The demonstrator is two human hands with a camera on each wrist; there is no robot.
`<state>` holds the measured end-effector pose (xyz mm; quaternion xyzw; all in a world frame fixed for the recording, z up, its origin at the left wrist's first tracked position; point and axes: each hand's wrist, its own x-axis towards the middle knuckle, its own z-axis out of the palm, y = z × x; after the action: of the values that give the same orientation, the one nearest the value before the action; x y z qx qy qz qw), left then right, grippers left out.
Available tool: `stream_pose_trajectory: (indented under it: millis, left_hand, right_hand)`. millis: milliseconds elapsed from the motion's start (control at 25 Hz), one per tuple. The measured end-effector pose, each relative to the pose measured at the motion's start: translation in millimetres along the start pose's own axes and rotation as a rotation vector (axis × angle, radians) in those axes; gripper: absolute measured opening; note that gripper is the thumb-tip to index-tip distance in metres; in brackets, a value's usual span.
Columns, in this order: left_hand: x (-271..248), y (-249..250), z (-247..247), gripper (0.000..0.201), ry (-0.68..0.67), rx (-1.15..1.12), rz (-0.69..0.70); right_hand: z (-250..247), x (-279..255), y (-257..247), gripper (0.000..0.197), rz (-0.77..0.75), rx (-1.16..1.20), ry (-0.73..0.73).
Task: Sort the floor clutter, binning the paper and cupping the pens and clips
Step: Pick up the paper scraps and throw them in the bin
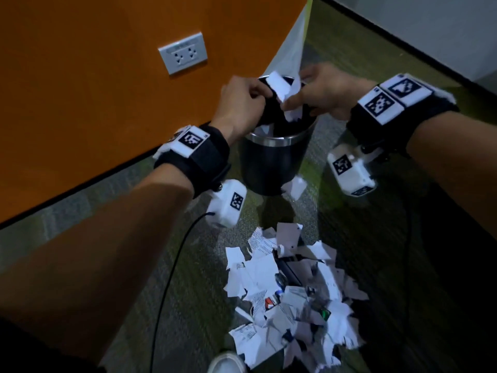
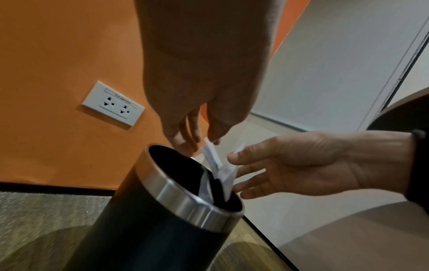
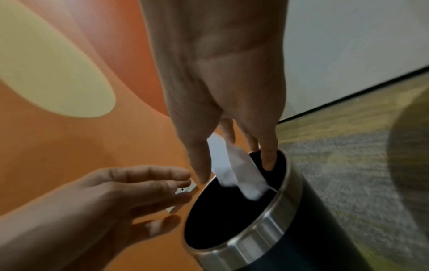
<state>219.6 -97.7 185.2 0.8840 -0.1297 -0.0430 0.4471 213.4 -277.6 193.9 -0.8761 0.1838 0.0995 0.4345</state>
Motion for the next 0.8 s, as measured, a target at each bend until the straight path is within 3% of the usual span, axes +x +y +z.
stream_pose_trajectory:
  millis: [80, 160, 280, 360, 440, 520, 640, 720, 800]
  left_hand:
    - [-19.0, -4.8, 1.4, 0.025, 0.009, -0.056, 0.028]
    - [-39.3, -12.5, 1.7, 0.022, -0.003, -0.110, 0.012]
    - [-75.5, -33.1, 1.7, 0.018, -0.067, -0.180, -0.045]
    - [-101.6, -60.1, 6.3, 0.016, -0.170, -0.150, -0.110]
    - [-122.1, -97.8, 18.9, 0.015, -0.274, -0.099, -0.193]
    - [-141.7, -139.6, 38.1, 0.012, -0.386, -0.098, -0.249]
    - [-164.2, -183.6, 68.9, 0.023, -0.551, -0.046, -0.257]
    - [-170.7, -204.5, 89.5, 0.041, -0.590, 0.075, -0.293]
    - [-171.7, -219.1, 109.5, 0.077, -0.632, 0.188, -0.261]
  right_hand:
    - [-4.3, -7.1, 3.0, 0.079, -0.016, -0.091, 0.011]
    - [-6.4, -12.0, 4.1, 0.060, -0.043, -0.094, 0.124]
    - [-3.2, -32.6, 29.1, 0.020, -0.088, 0.045, 0.314]
    - [11.2, -59.6, 66.3, 0.015, -0.034, 0.149, 0.330]
    - [37.8, -92.9, 110.6, 0.016, 0.043, 0.171, 0.217]
    - [74.9, -115.1, 161.4, 0.010, 0.181, 0.188, 0.014]
    - [132.1, -122.7, 222.9, 0.012, 0.290, 0.112, -0.167]
    - [159.4, -113.3, 246.2, 0.025, 0.264, 0.001, -0.199]
    - [178.9, -102.1, 251.6, 0.042, 0.248, -0.109, -0.199]
